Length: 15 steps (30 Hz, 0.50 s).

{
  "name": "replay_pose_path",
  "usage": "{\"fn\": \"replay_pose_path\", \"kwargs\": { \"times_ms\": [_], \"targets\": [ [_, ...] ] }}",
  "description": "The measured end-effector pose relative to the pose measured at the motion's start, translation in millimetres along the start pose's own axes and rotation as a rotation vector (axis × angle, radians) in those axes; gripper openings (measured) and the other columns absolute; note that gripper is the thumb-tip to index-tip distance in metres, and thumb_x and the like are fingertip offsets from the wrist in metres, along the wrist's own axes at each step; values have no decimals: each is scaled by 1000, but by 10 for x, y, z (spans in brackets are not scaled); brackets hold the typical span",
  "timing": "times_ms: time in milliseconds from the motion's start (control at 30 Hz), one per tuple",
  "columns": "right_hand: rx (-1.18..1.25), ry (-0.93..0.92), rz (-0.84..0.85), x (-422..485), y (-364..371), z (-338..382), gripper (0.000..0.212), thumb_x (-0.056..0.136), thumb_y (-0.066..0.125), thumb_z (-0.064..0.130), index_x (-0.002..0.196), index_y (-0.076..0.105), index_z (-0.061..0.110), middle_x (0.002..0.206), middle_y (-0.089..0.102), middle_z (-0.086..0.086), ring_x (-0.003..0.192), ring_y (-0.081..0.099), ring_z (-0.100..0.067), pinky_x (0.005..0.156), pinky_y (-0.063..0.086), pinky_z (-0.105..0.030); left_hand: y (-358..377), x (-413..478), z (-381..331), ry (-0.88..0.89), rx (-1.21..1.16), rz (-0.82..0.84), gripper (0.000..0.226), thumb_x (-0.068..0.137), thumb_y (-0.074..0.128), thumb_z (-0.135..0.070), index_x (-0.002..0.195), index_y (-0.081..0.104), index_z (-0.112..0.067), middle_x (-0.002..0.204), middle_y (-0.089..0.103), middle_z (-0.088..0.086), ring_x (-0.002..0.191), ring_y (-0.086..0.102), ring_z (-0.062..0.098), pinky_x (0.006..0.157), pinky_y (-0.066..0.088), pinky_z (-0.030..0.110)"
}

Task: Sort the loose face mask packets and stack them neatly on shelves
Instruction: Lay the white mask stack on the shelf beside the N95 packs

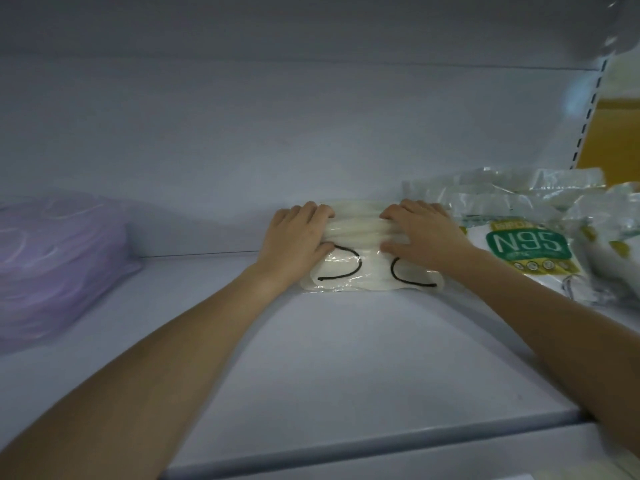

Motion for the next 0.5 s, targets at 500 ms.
{"fn": "replay_pose_path", "kwargs": {
  "times_ms": [500],
  "targets": [
    [51, -20, 18, -41, -28, -61, 67, 86, 54, 17, 147, 25, 17, 148, 29, -5, 139, 18, -23, 115, -5, -39, 21, -46, -25, 101, 74, 2, 53, 89, 50, -15, 141, 42, -17, 143, 42, 5, 135, 33, 23, 112, 13, 50]
  ]
}}
Point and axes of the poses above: each hand's wrist, its own x-axis towards the middle knuckle, its own y-axis out of the palm, z = x × y, the point moved 2 cm from there along x, towards the middle knuckle
